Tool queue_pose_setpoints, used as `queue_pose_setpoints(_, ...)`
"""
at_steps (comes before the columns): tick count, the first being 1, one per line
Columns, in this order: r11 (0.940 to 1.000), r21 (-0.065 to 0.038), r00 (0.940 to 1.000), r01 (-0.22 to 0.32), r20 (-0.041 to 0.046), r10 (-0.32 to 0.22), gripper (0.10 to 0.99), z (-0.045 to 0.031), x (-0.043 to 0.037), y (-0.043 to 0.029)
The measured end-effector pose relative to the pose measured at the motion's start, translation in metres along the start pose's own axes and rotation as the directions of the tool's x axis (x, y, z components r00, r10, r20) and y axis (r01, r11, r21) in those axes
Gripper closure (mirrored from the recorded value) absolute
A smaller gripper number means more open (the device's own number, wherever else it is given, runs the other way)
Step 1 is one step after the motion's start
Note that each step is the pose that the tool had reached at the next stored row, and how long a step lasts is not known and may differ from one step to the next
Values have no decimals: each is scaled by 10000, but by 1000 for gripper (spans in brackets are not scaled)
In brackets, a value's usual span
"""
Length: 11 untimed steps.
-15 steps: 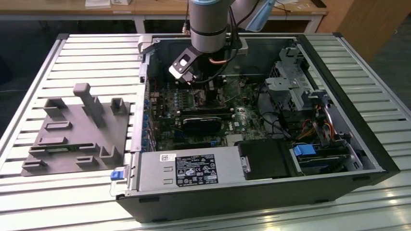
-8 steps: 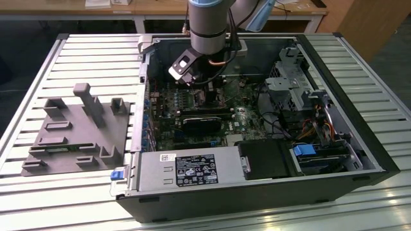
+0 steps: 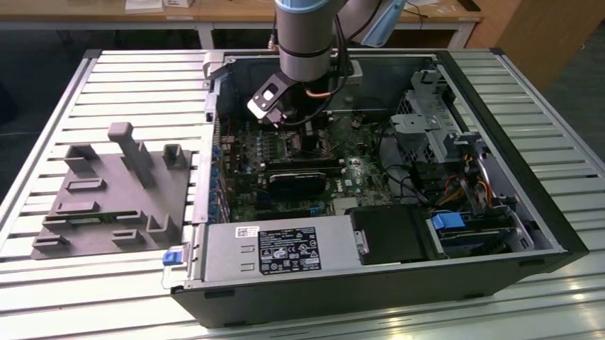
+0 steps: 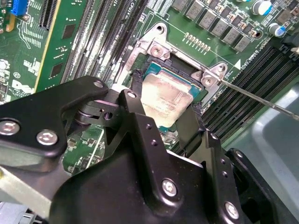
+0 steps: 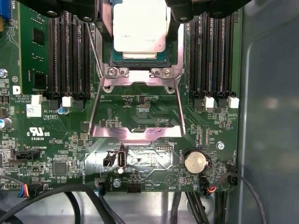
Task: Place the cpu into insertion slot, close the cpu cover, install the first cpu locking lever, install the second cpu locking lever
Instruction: 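Place the cpu into insertion slot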
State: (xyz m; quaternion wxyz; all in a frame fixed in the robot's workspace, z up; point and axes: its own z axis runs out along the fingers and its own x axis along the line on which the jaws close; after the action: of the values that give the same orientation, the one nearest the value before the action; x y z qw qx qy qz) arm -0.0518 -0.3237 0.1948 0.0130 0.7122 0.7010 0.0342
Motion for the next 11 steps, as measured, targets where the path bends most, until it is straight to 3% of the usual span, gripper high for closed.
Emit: queue_pose_setpoints(11,10000,0,10000,-1,-8,1,549,5,1,10)
